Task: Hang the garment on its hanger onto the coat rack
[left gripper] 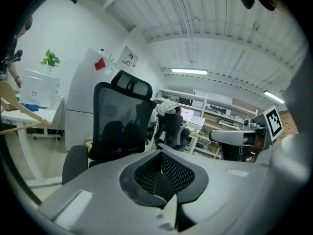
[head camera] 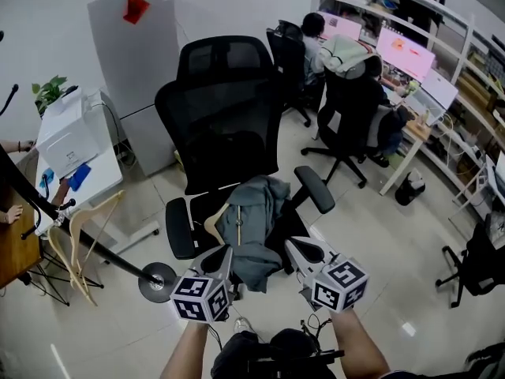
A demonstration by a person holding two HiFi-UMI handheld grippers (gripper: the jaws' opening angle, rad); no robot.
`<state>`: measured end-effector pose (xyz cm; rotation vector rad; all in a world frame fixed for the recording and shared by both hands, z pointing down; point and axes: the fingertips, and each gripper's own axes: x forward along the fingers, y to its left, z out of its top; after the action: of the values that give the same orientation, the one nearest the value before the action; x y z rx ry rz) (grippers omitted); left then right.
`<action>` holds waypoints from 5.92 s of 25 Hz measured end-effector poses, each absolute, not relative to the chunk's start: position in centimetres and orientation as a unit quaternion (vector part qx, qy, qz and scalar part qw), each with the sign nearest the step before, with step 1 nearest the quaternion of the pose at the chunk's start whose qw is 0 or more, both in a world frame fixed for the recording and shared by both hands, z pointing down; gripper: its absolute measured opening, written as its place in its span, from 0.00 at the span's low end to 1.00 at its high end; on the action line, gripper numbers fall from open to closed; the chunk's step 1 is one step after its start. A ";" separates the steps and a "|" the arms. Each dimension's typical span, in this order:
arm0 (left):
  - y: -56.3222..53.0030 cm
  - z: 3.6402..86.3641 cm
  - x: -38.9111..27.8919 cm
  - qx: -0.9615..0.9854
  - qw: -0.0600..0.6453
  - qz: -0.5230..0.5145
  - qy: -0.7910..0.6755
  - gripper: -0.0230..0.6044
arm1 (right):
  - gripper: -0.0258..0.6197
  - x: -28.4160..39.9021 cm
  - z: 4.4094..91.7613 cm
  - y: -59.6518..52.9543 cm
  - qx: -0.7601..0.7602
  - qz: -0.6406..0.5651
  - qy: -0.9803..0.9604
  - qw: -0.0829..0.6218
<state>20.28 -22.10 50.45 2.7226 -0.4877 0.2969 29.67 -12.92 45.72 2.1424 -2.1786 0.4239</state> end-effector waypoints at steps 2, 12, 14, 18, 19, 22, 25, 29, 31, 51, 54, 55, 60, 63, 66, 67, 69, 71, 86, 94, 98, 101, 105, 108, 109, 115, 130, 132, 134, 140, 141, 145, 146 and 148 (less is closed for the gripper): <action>-23.0 50.9 20.7 0.962 0.179 0.107 -0.176 0.04 | 0.04 30.4 46.5 -13.7 0.701 0.141 -0.698 0.036; -25.0 59.1 22.1 0.941 0.200 0.178 -0.207 0.04 | 0.04 31.3 51.1 -16.8 0.675 0.181 -0.713 0.057; -25.0 62.8 23.1 0.935 0.215 0.199 -0.199 0.04 | 0.04 31.5 52.4 -17.1 0.666 0.185 -0.720 0.062; -24.9 71.0 22.7 0.906 0.273 0.240 -0.216 0.24 | 0.04 30.6 56.8 -17.1 0.642 0.219 -0.731 0.074; -25.0 73.0 22.5 0.898 0.282 0.251 -0.224 0.25 | 0.04 30.4 58.1 -17.0 0.638 0.229 -0.731 0.078; -26.2 78.2 22.7 0.880 0.304 0.271 -0.243 0.33 | 0.04 30.4 60.9 -17.7 0.627 0.243 -0.735 0.085; -28.2 81.8 23.7 0.864 0.349 0.256 -0.256 0.41 | 0.04 30.4 62.6 -18.3 0.620 0.251 -0.738 0.091; -30.9 86.1 24.8 0.842 0.378 0.261 -0.282 0.48 | 0.04 30.6 65.0 -18.1 0.614 0.265 -0.737 0.097; -31.8 87.8 24.9 0.835 0.379 0.269 -0.293 0.48 | 0.04 30.7 66.0 -17.7 0.613 0.272 -0.734 0.100; -35.2 89.0 28.5 0.819 0.357 0.307 -0.328 0.26 | 0.04 34.1 69.2 -15.9 0.637 0.307 -0.701 0.091; -35.0 86.7 28.6 0.839 0.292 0.296 -0.351 0.25 | 0.04 34.4 68.6 -16.0 0.638 0.304 -0.702 0.084; -34.9 86.0 28.8 0.844 0.274 0.295 -0.353 0.23 | 0.04 34.5 68.3 -16.0 0.639 0.301 -0.704 0.081; -34.1 82.8 32.0 0.873 0.218 0.306 -0.312 0.12 | 0.04 35.4 66.2 -16.1 0.645 0.285 -0.706 0.066; -34.5 80.9 32.5 0.870 0.216 0.314 -0.313 0.12 | 0.04 36.4 64.7 -15.8 0.652 0.276 -0.704 0.055; -34.4 77.6 32.5 0.878 0.188 0.313 -0.309 0.12 | 0.04 37.5 62.9 -15.0 0.659 0.266 -0.702 0.046; -34.2 76.1 32.5 0.884 0.174 0.309 -0.305 0.12 | 0.04 37.8 62.3 -14.7 0.660 0.262 -0.702 0.042; -33.9 72.9 32.5 0.895 0.144 0.298 -0.298 0.12 | 0.04 38.3 60.8 -14.4 0.662 0.251 -0.705 0.035; -34.1 69.3 32.8 0.905 0.115 0.284 -0.295 0.12 | 0.04 38.8 59.3 -14.8 0.663 0.234 -0.711 0.026; -28.5 48.8 29.0 0.941 0.047 0.231 -0.244 0.12 | 0.04 37.4 46.7 -16.2 0.637 0.115 -0.762 -0.005; -25.8 40.1 23.6 0.959 0.007 0.172 -0.226 0.12 | 0.04 33.6 41.4 -15.6 0.644 0.067 -0.762 -0.022; -24.4 35.6 19.4 0.968 -0.015 0.136 -0.209 0.12 | 0.04 29.3 39.1 -14.3 0.656 0.040 -0.753 -0.030; -22.9 32.5 15.9 0.972 -0.034 0.121 -0.198 0.12 | 0.04 25.3 37.5 -12.4 0.664 0.023 -0.746 -0.037; -21.5 28.8 10.8 0.972 -0.061 0.119 -0.193 0.12 | 0.04 20.4 35.5 -10.5 0.671 -0.004 -0.740 -0.038; -20.5 27.1 7.3 0.970 -0.075 0.121 -0.196 0.12 | 0.04 17.5 34.1 -9.7 0.673 -0.014 -0.739 -0.033; -20.1 26.7 6.2 0.970 -0.074 0.121 -0.196 0.12 | 0.04 16.7 33.6 -9.5 0.672 -0.017 -0.740 -0.030; -18.6 25.2 -1.5 0.968 -0.049 0.113 -0.217 0.12 | 0.04 12.6 30.8 -10.0 0.639 -0.041 -0.768 -0.035; -17.4 24.9 -15.1 0.904 -0.050 0.198 -0.375 0.12 | 0.04 2.1 28.6 -12.9 0.499 -0.059 -0.863 -0.046; -17.9 25.4 -15.3 0.899 -0.046 0.205 -0.385 0.12 | 0.04 2.0 28.8 -13.1 0.494 -0.056 -0.866 -0.048; -18.8 25.7 -15.2 0.895 -0.041 0.211 -0.392 0.12 | 0.04 2.1 29.1 -13.3 0.492 -0.051 -0.868 -0.048; -23.2 24.6 -14.1 0.883 -0.044 0.224 -0.409 0.12 | 0.04 1.5 28.0 -15.2 0.486 -0.060 -0.871 -0.038; -24.0 24.3 -14.0 0.883 -0.043 0.222 -0.411 0.12 | 0.04 1.3 27.9 -15.7 0.485 -0.062 -0.872 -0.034; -27.9 23.0 -13.1 0.887 -0.040 0.208 -0.410 0.12 | 0.04 1.0 27.2 -18.1 0.487 -0.077 -0.870 -0.015; -29.0 22.6 -12.8 0.889 -0.039 0.204 -0.408 0.12 | 0.04 0.9 26.9 -18.9 0.488 -0.082 -0.869 -0.012; -31.2 21.7 -12.0 0.893 -0.041 0.197 -0.402 0.12 | 0.04 0.6 26.2 -20.5 0.492 -0.092 -0.866 -0.009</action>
<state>-12.05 -31.15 21.73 2.8828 -1.2962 0.6356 0.61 -20.51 26.19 1.5540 -2.7366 -0.2921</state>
